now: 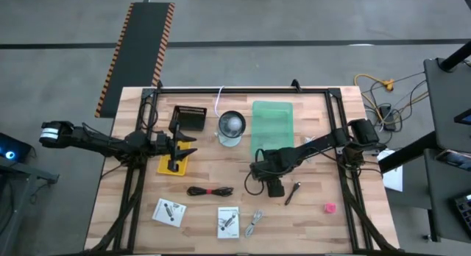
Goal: Pick and place items into bin
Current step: Put the black charger adapter into the yellow bin
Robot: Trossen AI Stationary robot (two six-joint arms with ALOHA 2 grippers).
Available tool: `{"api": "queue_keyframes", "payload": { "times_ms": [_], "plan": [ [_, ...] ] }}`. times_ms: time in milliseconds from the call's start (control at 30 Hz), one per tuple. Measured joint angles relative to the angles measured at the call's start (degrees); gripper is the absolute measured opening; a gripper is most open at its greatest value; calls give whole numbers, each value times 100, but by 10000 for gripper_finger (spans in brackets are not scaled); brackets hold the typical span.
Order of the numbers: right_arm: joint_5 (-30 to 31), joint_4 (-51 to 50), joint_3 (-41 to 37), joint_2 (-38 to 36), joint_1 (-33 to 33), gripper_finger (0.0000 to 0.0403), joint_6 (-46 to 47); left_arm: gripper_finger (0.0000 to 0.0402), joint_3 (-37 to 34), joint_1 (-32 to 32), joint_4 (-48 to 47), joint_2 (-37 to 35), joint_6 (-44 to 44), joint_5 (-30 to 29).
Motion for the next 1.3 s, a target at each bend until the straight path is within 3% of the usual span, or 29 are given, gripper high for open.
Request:
{"api": "queue_keyframes", "payload": {
  "times_ms": [267, 500, 867, 1000, 1133, 1300],
  "plan": [
    [0, 26, 0, -4, 0, 138, -10, 151, 0, 1, -2, 3, -2, -2],
    [-15, -98, 72, -4, 21, 142, 78, 151, 0, 0, -1, 5, -2, -2],
    [0, -271, 808, -13, 101, 140, -408, 151, 0, 0, -1, 5, -2, -2],
    [250, -241, 897, -25, 109, 139, -596, 151, 0, 1, -3, 5, -2, 0],
    [584, 170, 877, -94, 103, 138, -725, 151, 0, 0, -3, 5, 163, 0],
    [589, 1325, 637, -259, 105, 138, -1022, 151, 0, 0, -1, 5, 447, 0]
  ]
}}
